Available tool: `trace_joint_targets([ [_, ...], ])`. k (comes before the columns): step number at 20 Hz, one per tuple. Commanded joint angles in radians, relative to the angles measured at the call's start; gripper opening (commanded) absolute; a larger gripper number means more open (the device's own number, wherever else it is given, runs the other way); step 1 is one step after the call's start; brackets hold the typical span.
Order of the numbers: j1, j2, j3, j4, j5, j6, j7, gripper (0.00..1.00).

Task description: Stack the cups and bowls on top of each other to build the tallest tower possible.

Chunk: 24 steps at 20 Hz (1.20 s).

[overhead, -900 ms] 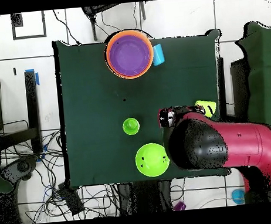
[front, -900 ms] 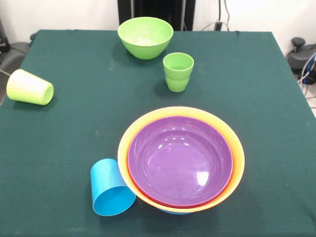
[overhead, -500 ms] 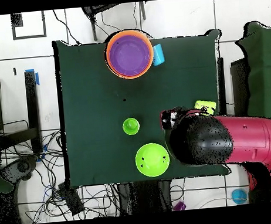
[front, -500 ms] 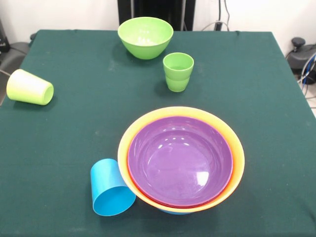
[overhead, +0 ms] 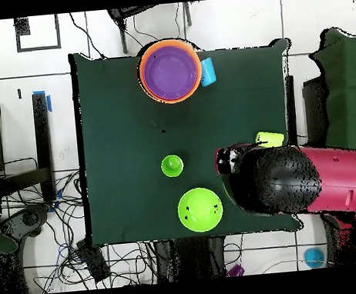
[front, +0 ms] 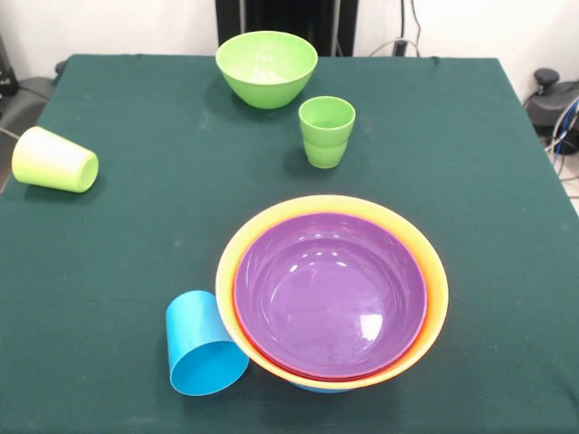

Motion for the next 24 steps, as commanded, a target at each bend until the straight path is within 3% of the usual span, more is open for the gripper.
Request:
trace_joint_targets([
  [1, 0.050, 0.060, -0.049, -0.008, -0.012, 0.068, 0.061, 1.00],
  [5, 0.058, 0.081, -0.059, -0.003, -0.011, 0.057, 0.078, 1.00],
  [13, 0.044, 0.202, -0.076, 0.057, -0.020, -0.101, 0.069, 1.00],
  [19, 0.077, 0.217, -0.113, 0.043, -0.098, -0.161, 0.091, 1.00],
  [22, 0.112, 0.231, -0.153, 0.005, -0.166, -0.096, 0.119, 1.00],
  [24, 0.110, 0.240, -0.158, 0.008, -0.157, -0.112, 0.105, 1.00],
])
